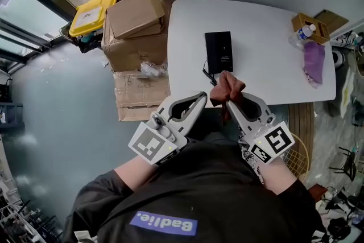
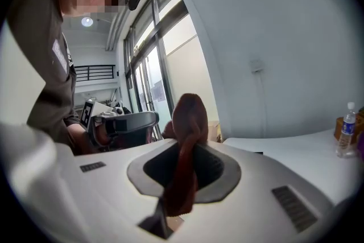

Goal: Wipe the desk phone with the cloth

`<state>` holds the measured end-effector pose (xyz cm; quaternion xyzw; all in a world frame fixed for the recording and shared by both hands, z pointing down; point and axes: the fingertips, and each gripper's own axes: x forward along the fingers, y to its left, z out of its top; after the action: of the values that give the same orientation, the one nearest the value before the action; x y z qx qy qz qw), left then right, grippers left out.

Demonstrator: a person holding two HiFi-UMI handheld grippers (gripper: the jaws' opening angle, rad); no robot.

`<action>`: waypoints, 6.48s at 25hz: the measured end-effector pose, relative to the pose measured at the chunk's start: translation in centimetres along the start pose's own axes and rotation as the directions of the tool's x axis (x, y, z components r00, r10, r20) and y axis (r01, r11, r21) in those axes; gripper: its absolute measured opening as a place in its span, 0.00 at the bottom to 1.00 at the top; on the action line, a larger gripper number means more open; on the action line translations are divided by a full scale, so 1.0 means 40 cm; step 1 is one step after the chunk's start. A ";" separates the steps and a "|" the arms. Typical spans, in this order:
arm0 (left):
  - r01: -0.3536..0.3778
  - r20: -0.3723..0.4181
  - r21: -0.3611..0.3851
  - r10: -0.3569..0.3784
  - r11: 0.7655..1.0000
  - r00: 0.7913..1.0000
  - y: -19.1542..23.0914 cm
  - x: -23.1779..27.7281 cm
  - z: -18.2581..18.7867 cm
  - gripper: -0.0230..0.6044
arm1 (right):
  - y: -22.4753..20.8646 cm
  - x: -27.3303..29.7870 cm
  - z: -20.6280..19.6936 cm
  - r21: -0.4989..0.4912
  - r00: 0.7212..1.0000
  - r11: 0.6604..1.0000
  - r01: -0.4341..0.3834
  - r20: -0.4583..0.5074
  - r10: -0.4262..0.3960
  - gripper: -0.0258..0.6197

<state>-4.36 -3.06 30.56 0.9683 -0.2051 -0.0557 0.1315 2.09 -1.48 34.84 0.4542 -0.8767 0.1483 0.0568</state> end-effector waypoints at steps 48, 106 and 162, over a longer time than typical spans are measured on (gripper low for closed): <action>-0.419 -0.044 -0.120 0.416 0.900 0.908 0.179 0.231 -0.165 0.04 | -0.599 0.471 -0.326 -0.561 0.864 0.729 -0.392 -0.496 0.084 0.15; -0.455 -0.014 -0.143 0.458 0.879 0.889 0.195 0.070 -0.139 0.04 | -0.482 0.541 -0.343 -0.570 0.833 0.696 -0.438 -0.549 0.075 0.15; -0.419 -0.083 -0.125 0.412 0.899 0.908 0.270 0.285 -0.155 0.04 | -0.719 0.346 -0.474 -0.219 0.868 0.942 -0.253 -0.482 0.121 0.15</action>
<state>2.89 -15.85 38.90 0.8918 -0.3987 -0.0140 0.2134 16.79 -21.99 62.08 0.3055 -0.8898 0.1339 0.3113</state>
